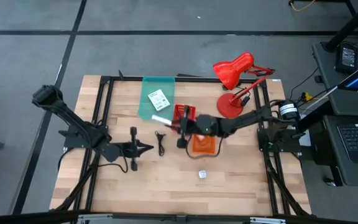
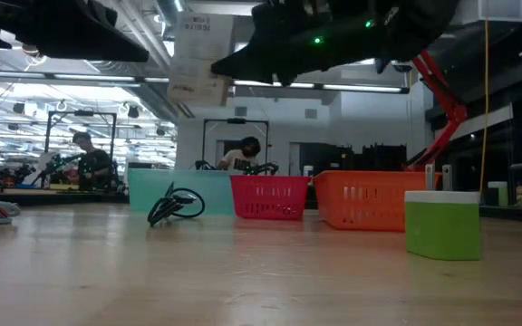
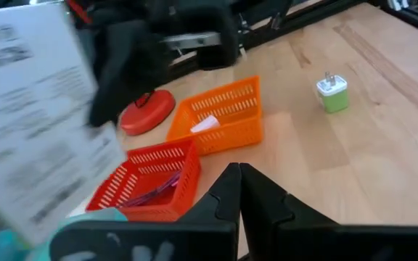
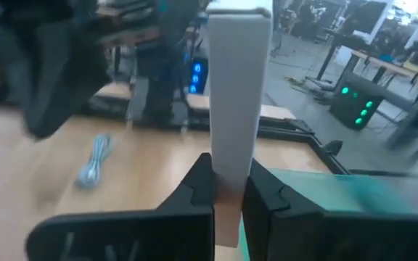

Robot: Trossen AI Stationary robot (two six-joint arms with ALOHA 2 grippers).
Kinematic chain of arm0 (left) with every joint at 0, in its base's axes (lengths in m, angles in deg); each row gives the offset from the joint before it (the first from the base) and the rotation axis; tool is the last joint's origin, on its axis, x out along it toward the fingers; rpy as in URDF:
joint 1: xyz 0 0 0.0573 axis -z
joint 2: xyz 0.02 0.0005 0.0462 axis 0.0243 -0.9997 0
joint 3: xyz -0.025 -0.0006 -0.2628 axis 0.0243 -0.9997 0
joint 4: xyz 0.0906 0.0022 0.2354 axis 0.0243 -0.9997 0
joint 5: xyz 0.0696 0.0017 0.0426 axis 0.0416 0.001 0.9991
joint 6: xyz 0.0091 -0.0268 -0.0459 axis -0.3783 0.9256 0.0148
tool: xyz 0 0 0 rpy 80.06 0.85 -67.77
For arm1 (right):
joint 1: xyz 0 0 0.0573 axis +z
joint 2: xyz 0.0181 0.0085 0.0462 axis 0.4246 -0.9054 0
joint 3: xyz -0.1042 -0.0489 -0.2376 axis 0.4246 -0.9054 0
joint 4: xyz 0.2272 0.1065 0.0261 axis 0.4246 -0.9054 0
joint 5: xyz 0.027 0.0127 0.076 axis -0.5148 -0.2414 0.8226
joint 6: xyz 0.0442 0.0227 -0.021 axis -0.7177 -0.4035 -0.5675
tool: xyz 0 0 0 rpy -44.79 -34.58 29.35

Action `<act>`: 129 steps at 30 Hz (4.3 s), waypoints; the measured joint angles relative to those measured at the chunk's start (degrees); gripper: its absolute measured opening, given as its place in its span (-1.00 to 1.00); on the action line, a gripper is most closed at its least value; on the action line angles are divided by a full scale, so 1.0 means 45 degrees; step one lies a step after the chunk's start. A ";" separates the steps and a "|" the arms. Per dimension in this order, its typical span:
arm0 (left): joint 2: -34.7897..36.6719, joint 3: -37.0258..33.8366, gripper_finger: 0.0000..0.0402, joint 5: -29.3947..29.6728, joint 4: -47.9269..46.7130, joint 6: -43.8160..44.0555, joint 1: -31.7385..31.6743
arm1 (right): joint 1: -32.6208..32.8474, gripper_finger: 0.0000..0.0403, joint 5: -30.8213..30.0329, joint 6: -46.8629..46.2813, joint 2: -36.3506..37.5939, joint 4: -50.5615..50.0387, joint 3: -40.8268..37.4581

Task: Pick and place items into bin
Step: Put the left white card reader box into the blue bin, then put the blue charger cable into the red basket

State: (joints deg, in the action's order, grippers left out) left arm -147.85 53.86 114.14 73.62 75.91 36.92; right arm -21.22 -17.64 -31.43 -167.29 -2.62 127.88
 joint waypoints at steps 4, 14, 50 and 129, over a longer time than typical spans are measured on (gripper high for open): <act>0.0448 0.0000 -0.99 -0.0014 -0.0767 -0.0064 0.0000 | -0.0518 -0.90 0.0696 -0.1037 -0.0587 0.0814 0.0009; 0.0700 0.0000 -0.99 0.0073 -0.1053 -0.0090 0.0000 | -0.1765 -0.90 0.1238 -0.3146 -0.2009 0.3120 0.0005; 0.0700 0.0000 -0.99 0.0555 -0.0894 -0.0323 -0.0015 | -0.3795 -0.79 0.1964 -0.4990 -0.2512 0.2499 0.0126; -0.2088 0.4784 -0.99 -0.7423 -1.5144 1.4525 0.0107 | -0.1022 -1.00 0.4064 -0.0311 0.1182 0.0801 -0.3949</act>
State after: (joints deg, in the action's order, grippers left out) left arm -157.24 75.39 80.73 5.47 141.27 37.40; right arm -25.82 0.64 -32.83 -161.98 0.99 110.11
